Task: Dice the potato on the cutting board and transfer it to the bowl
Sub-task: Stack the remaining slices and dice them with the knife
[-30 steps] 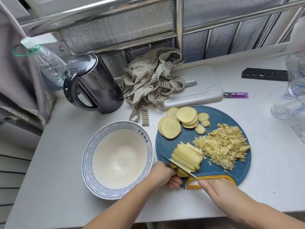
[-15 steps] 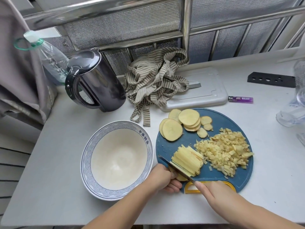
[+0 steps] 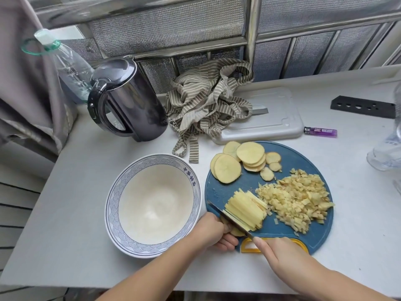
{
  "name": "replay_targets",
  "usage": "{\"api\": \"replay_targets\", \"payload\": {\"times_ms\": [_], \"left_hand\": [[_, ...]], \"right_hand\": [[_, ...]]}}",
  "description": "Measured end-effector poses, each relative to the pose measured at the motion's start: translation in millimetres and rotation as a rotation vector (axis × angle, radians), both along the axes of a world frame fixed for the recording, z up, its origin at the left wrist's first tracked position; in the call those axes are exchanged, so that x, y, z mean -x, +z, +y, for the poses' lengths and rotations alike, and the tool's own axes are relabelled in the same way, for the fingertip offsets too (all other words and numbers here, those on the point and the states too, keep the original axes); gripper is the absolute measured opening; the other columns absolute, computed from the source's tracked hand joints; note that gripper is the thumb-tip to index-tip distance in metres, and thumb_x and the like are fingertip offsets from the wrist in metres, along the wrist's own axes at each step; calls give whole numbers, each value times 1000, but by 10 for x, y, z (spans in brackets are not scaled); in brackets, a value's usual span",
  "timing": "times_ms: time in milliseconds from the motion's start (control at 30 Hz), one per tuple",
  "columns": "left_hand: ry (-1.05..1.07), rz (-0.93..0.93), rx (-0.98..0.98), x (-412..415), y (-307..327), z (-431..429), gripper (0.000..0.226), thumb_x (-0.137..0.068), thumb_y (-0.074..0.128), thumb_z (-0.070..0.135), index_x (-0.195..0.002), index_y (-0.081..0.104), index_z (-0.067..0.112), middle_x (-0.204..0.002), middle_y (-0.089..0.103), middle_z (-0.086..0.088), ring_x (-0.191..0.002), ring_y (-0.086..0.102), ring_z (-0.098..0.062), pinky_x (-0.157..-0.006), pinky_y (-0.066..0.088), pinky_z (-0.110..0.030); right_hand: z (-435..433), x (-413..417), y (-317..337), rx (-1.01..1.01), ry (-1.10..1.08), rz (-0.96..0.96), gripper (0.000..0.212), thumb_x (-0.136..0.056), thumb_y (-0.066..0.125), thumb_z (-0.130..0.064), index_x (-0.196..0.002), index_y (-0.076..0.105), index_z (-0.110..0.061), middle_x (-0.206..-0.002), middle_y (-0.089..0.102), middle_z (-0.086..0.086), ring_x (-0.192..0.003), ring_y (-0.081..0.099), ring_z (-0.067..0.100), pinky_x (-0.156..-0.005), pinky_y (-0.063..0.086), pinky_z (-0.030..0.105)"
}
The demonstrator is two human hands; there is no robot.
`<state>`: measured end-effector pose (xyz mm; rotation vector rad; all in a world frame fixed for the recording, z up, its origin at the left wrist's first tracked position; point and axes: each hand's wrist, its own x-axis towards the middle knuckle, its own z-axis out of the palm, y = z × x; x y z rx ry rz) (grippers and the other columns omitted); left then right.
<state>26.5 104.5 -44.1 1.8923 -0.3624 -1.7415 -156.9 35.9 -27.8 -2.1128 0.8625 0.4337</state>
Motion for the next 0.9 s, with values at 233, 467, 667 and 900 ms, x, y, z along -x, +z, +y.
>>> {"api": "replay_targets", "payload": {"times_ms": [233,467,667,900], "left_hand": [[6,-4,0,26,20,17,11,-100,45,4,-93,53,1,-86,51,-19,-60,49,-17,-46,43,-19],[66,-3,5,55,32,37,27,-101,48,11,-79,60,0,-73,64,-16,-51,60,-17,-53,51,-23],[54,-23,33,68,86,86,25,-102,48,15,-86,64,3,-71,71,-6,-58,66,-13,-62,55,-22],[42,-117,110,41,52,182,20,-96,60,23,-84,61,7,-68,71,1,-60,67,-9,-59,52,-19]], "right_hand": [[46,-70,-27,40,-54,-2,56,-99,19,-56,-64,35,-15,-61,38,2,-56,36,15,-60,30,33],[69,-95,-92,57,-95,13,57,-99,20,-57,-65,39,-16,-61,44,2,-59,44,16,-66,38,37],[-24,-89,-88,-77,-200,-3,53,-101,23,-51,-61,28,-17,-57,31,-2,-54,32,11,-54,22,29],[-65,-80,1,-235,-266,-33,59,-101,24,-49,-56,38,-15,-44,37,-5,-38,36,5,-47,31,16]]}}
